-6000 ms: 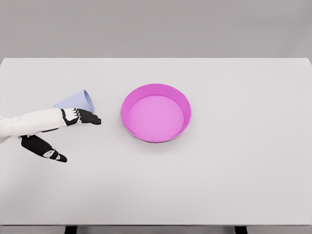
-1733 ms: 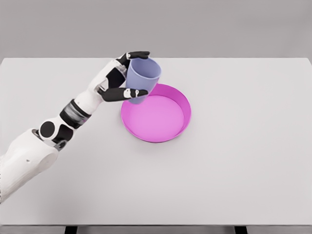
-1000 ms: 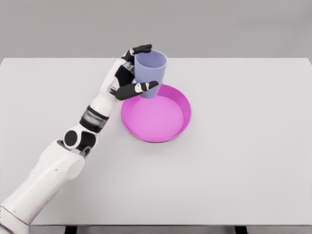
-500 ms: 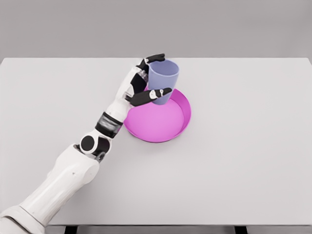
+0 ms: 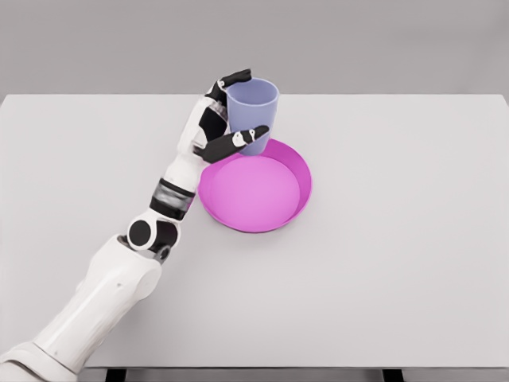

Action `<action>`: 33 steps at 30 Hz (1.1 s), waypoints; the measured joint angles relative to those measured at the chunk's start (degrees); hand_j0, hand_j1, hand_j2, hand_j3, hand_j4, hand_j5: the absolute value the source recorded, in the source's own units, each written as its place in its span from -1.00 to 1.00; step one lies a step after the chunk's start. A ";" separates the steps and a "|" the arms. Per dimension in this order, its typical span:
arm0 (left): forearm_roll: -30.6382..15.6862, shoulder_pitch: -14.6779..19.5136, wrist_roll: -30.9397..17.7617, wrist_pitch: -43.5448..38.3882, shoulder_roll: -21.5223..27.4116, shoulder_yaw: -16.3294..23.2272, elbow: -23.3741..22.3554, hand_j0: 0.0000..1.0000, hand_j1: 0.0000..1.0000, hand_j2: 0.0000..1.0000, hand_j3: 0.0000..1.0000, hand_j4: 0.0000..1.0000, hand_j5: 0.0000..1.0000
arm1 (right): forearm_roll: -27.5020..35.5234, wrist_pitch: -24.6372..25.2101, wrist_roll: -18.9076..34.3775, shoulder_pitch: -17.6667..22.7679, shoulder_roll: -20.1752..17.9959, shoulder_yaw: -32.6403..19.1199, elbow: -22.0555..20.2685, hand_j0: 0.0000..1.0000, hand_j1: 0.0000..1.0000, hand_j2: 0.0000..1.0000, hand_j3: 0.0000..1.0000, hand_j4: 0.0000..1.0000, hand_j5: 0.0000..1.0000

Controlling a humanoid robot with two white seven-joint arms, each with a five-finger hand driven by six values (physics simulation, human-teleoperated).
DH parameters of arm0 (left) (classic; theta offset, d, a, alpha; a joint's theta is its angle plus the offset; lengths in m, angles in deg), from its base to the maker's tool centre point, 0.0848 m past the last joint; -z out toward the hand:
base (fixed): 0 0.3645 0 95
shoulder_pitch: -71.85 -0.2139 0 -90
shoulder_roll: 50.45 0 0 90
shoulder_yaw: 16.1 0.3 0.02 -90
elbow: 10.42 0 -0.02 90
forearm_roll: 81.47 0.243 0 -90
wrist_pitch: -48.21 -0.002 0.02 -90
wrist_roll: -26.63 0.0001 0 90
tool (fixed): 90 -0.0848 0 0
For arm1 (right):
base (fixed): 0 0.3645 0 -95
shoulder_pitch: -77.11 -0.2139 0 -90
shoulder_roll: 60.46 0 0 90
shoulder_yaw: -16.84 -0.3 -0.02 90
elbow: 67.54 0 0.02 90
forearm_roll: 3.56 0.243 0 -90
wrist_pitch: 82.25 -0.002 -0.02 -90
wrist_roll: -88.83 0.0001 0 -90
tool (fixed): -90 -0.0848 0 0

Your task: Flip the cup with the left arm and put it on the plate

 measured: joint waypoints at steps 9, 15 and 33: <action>1.14 -2.11 0.16 0.00 -1.85 0.07 -1.05 0.19 0.19 0.19 0.19 0.19 0.19 | 0.00 0.00 0.00 0.00 0.00 0.00 0.00 1.00 1.00 1.00 1.00 1.00 1.00; 1.27 -2.11 0.16 0.02 -1.89 0.11 -1.48 0.75 0.75 0.75 0.75 0.75 0.75 | 0.00 0.00 0.00 0.00 0.00 0.00 0.00 1.00 1.00 1.00 1.00 1.00 1.00; -0.78 0.44 0.17 0.03 2.00 -0.84 5.66 1.00 1.00 1.00 1.00 1.00 1.00 | 0.00 0.00 0.00 0.00 0.00 0.00 0.00 1.00 1.00 1.00 1.00 1.00 1.00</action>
